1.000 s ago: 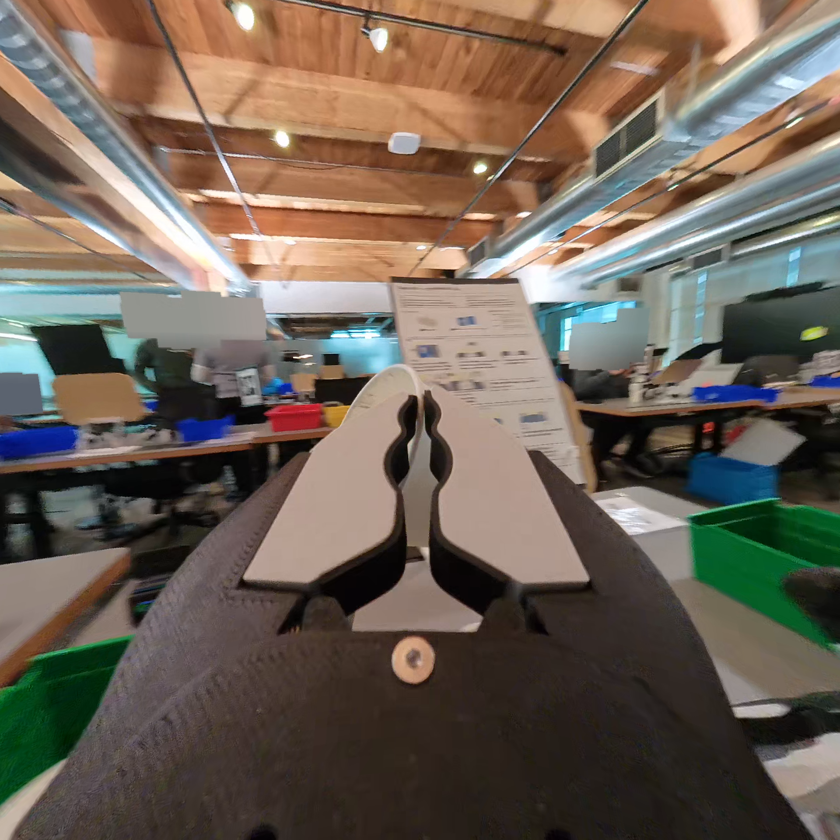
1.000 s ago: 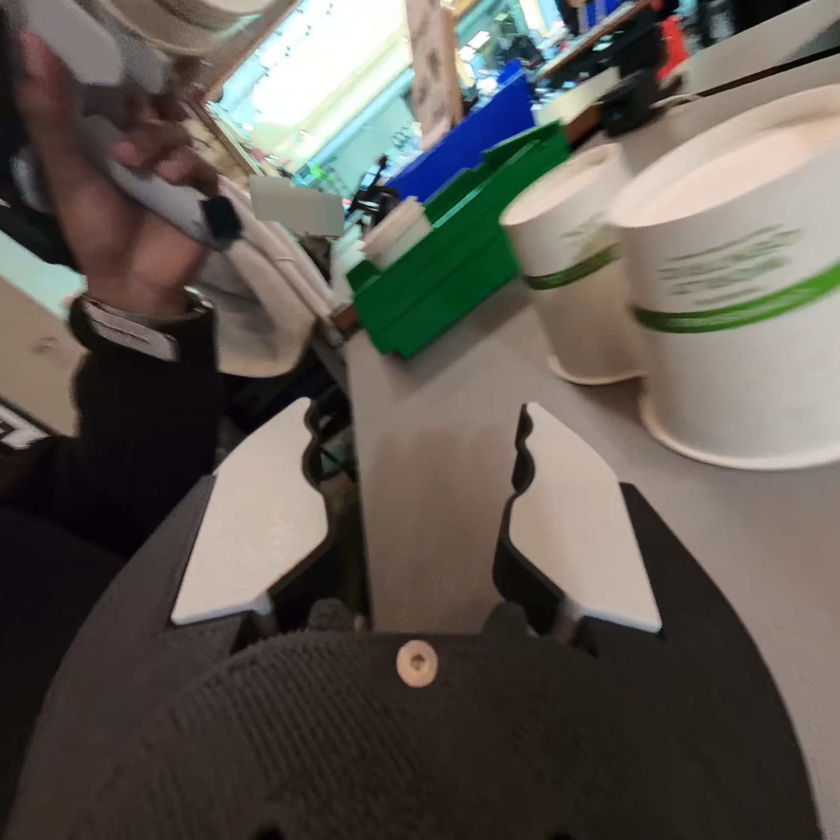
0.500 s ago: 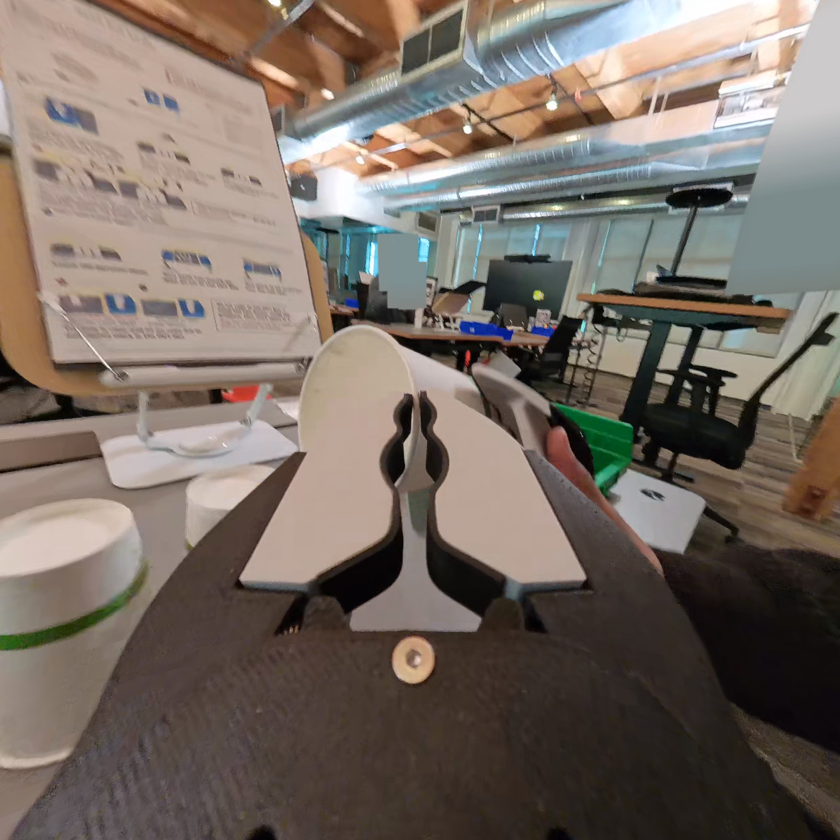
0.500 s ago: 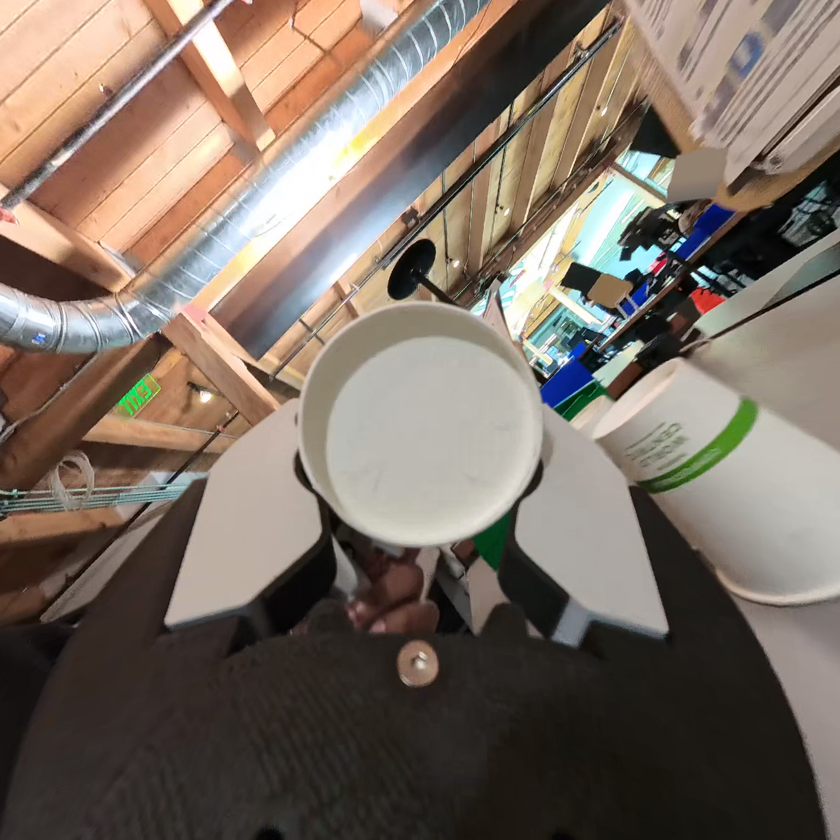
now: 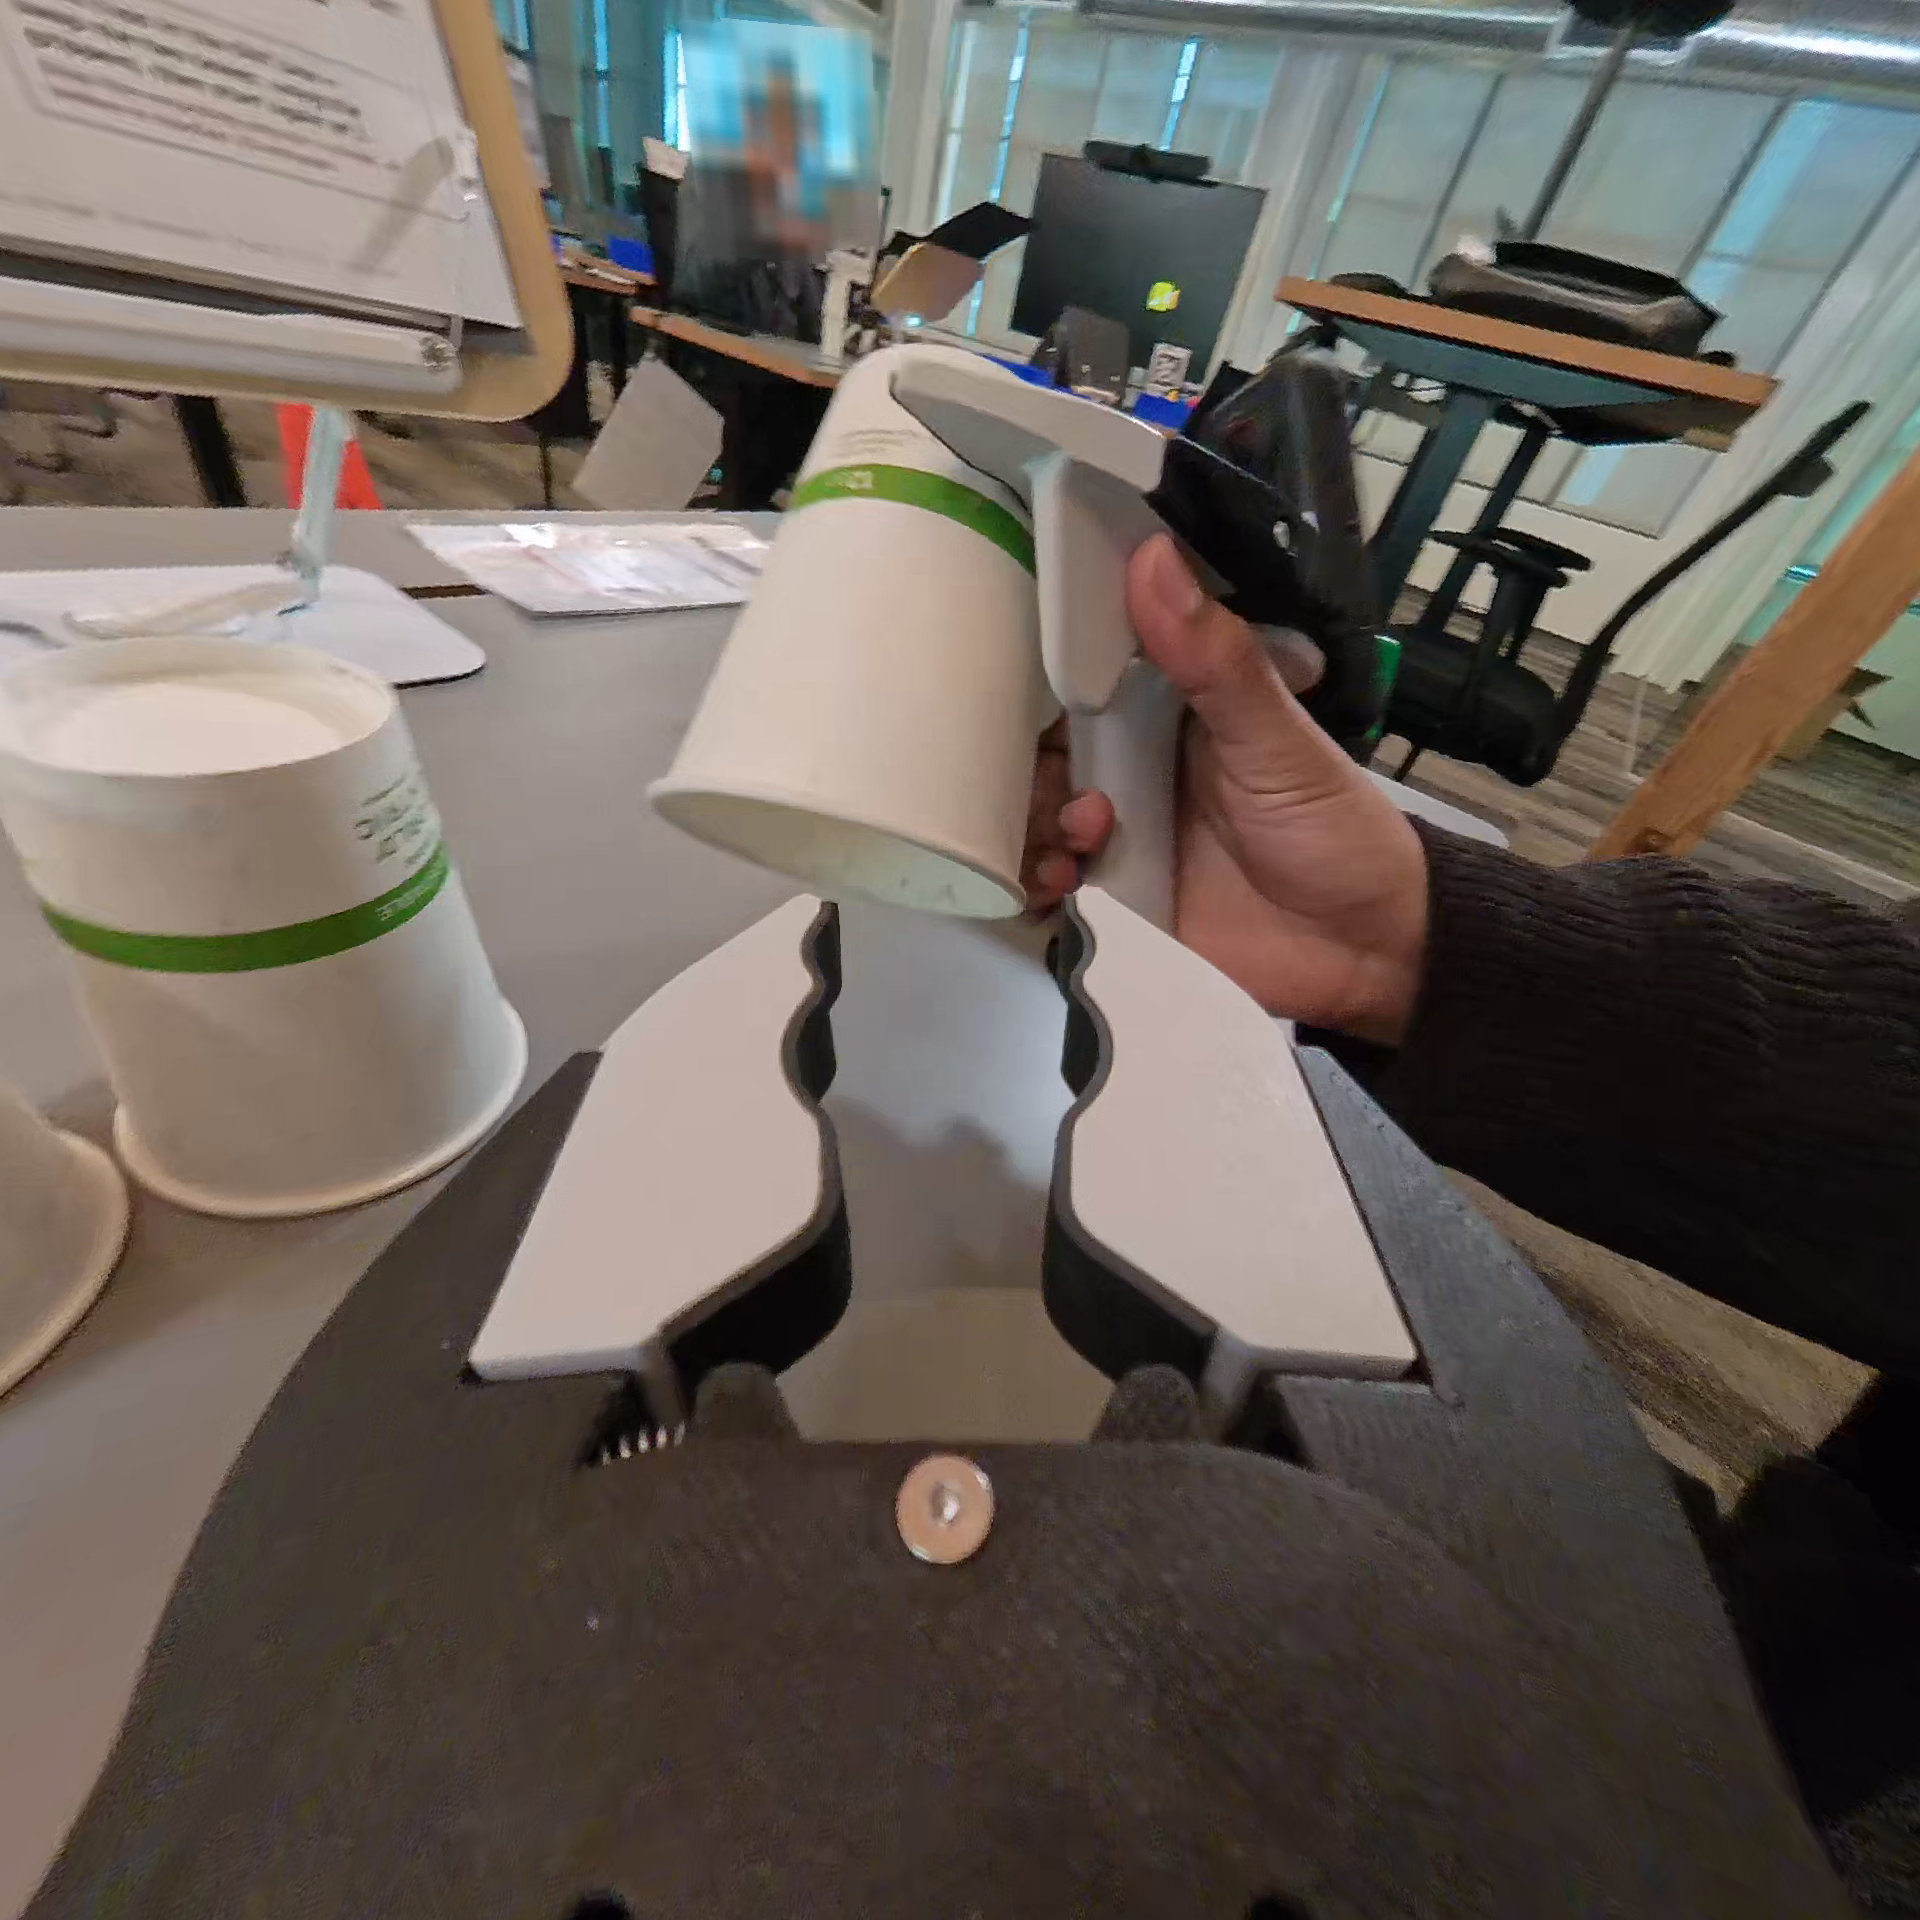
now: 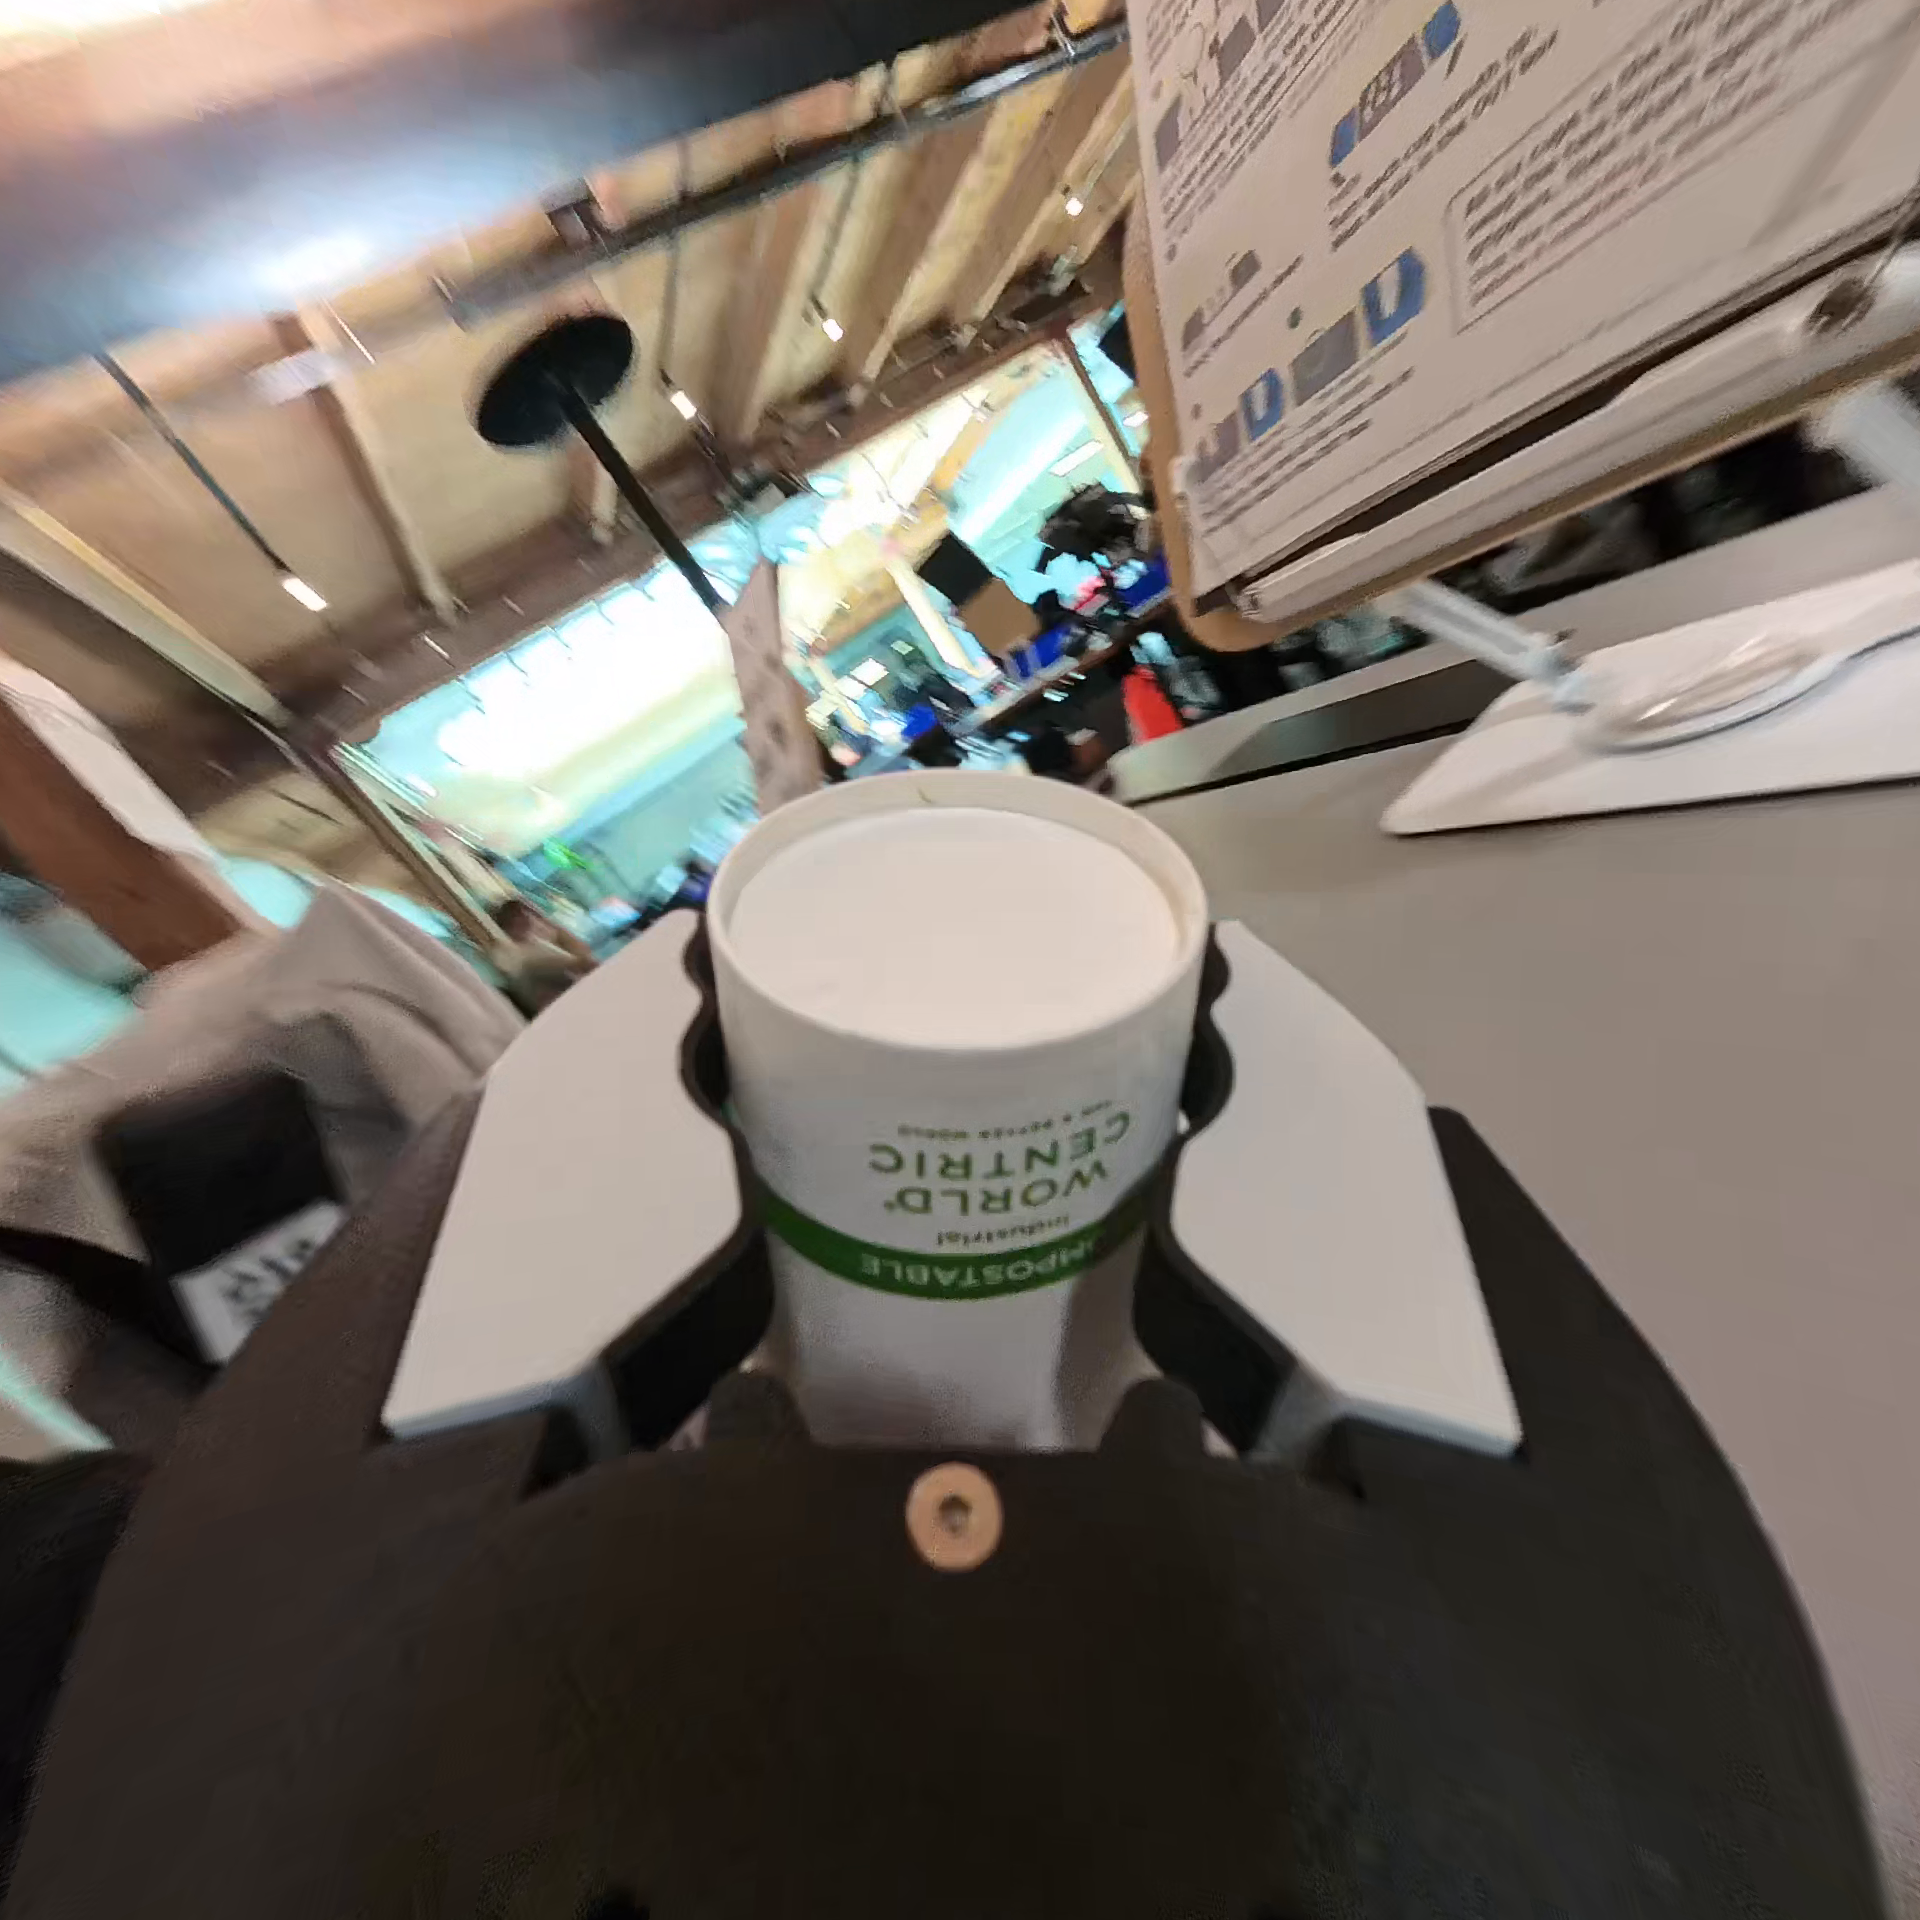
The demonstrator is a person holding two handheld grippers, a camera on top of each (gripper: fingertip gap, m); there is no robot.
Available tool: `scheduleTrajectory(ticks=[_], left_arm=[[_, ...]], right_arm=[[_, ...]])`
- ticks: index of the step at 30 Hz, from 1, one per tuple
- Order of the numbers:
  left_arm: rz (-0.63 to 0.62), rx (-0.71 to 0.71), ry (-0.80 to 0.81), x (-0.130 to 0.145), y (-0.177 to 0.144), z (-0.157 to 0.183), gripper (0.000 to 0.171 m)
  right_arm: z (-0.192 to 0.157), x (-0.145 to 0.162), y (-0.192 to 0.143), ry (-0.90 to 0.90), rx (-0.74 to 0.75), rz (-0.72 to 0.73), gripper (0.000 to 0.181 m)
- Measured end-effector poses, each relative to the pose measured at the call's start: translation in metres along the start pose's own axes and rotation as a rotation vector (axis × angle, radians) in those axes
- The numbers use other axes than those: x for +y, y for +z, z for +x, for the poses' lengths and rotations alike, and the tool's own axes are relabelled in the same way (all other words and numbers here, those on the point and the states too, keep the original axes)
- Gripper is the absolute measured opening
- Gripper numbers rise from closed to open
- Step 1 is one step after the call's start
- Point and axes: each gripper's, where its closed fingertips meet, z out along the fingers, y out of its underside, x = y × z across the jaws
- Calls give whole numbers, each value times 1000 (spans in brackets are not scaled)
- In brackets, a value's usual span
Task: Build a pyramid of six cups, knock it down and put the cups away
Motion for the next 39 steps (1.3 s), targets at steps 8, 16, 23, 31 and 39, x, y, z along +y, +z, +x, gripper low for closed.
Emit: scheduleTrajectory(ticks=[8,16,23,31,39], left_arm=[[-54,-106,-176,14,-11,-32,41],[-66,-165,-186,17,-29,-44,41],[-92,-191,-67,21,-36,-39,41],[-89,-174,-109,21,-33,-39,41],[-111,-135,-97,24,-20,-33,40]], right_arm=[[34,21,15,-482,207,-190,89],[73,32,25,-624,316,-324,89],[82,50,35,-602,325,-412,90],[88,55,26,-542,347,-460,97],[90,52,11,-486,355,-466,97]])
